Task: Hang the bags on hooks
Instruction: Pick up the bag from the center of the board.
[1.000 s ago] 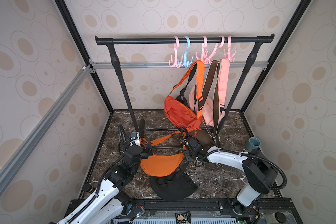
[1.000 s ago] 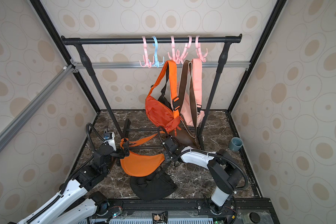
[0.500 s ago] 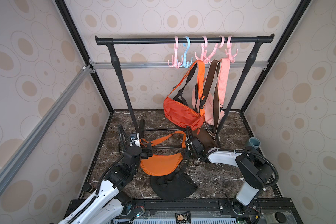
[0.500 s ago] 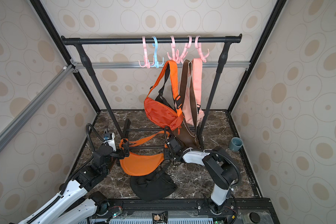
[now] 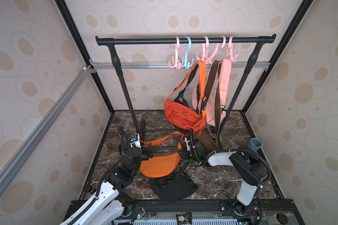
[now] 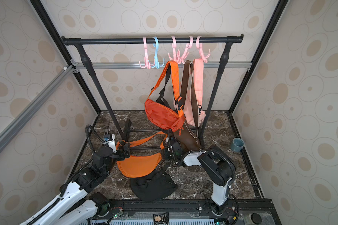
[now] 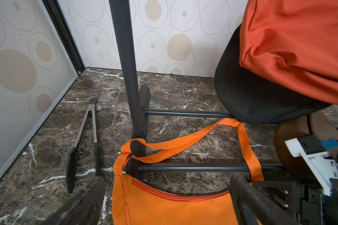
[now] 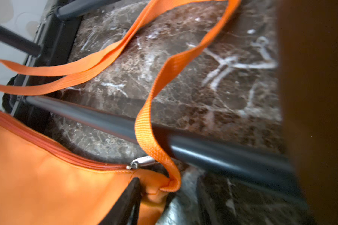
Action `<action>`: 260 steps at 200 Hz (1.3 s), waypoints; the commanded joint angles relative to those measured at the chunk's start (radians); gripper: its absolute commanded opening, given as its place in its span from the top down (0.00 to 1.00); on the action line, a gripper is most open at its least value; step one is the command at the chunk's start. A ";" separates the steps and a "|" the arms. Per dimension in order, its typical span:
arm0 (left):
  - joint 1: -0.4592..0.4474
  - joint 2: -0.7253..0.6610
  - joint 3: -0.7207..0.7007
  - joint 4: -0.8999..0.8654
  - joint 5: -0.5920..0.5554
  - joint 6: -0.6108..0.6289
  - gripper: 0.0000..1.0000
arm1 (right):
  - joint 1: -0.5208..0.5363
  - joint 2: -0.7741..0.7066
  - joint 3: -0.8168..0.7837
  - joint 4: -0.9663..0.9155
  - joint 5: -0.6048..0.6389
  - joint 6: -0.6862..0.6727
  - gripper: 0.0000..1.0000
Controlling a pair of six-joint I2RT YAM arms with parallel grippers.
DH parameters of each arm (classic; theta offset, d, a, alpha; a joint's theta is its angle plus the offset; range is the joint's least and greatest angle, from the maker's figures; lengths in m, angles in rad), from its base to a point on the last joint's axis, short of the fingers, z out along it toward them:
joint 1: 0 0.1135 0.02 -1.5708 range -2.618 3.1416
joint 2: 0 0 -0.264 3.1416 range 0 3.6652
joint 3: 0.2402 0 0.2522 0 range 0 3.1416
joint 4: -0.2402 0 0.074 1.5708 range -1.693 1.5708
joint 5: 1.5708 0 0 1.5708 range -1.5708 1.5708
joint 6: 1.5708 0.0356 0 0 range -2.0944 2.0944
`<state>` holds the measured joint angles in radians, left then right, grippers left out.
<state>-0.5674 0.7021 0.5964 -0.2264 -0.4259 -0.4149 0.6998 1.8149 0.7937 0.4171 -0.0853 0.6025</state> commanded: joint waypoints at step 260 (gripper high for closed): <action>0.015 0.039 0.003 0.039 0.065 0.024 0.00 | 0.157 -0.431 -0.114 -0.222 -0.224 -0.015 1.00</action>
<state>-0.5644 0.6945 0.5930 -0.2203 -0.4049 -0.4114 0.8291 1.5009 0.7330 0.3347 -0.2348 0.6380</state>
